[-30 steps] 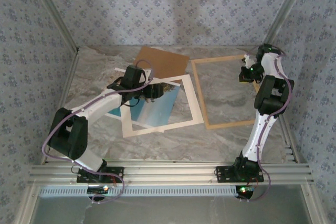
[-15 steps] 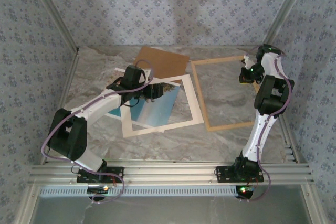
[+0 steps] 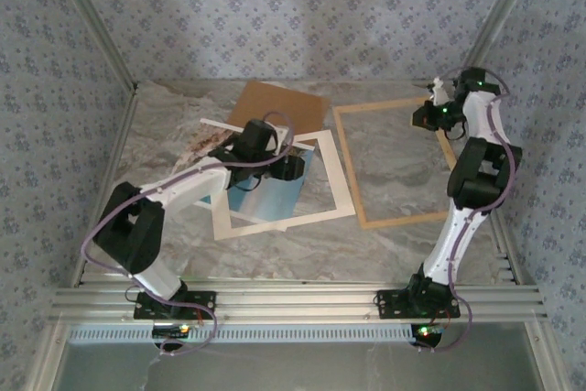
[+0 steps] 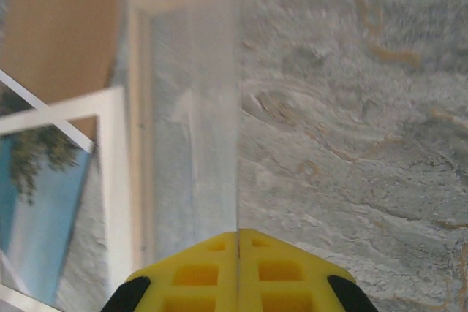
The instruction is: Put the photo into the frame
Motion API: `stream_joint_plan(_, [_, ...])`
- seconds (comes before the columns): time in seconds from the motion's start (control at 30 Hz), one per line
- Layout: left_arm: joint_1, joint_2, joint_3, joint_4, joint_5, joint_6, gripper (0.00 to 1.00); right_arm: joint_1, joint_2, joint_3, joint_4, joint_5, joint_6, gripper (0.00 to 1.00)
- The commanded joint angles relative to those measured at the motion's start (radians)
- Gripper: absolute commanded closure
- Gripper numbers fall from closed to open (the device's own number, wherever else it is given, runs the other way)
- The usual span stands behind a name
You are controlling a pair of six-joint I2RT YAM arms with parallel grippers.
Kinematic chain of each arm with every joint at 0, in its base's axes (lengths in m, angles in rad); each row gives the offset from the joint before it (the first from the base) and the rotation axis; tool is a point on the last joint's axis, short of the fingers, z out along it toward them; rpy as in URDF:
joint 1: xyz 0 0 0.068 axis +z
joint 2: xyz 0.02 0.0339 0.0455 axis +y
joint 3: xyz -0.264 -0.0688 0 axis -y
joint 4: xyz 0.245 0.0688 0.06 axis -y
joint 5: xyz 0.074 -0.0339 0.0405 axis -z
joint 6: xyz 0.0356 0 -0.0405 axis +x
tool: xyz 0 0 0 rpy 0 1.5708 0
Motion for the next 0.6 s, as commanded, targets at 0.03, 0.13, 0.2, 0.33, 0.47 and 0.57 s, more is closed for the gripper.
stream_joint_plan(0.03, [-0.079,0.102,0.079,0.054,-0.064,0.006,0.26,-0.024,-0.136,-0.045,0.108,-0.075,0.124,1.00])
stream_joint_plan(0.13, [-0.135,0.171,0.141,0.068,-0.105,-0.002,0.26,-0.026,-0.230,-0.121,0.221,-0.085,0.214,1.00])
stream_joint_plan(0.2, [-0.167,0.220,0.191,0.071,-0.138,0.002,0.26,-0.027,-0.287,-0.169,0.319,-0.068,0.288,1.00])
stream_joint_plan(0.33, [-0.231,0.342,0.331,0.015,-0.225,0.027,0.26,-0.027,-0.371,-0.234,0.453,-0.011,0.359,1.00])
stream_joint_plan(0.47, [-0.279,0.454,0.454,-0.037,-0.311,0.041,0.26,-0.030,-0.442,-0.276,0.552,0.036,0.412,1.00])
stream_joint_plan(0.57, [-0.300,0.520,0.529,-0.067,-0.324,0.040,0.26,-0.029,-0.465,-0.276,0.591,0.060,0.434,1.00])
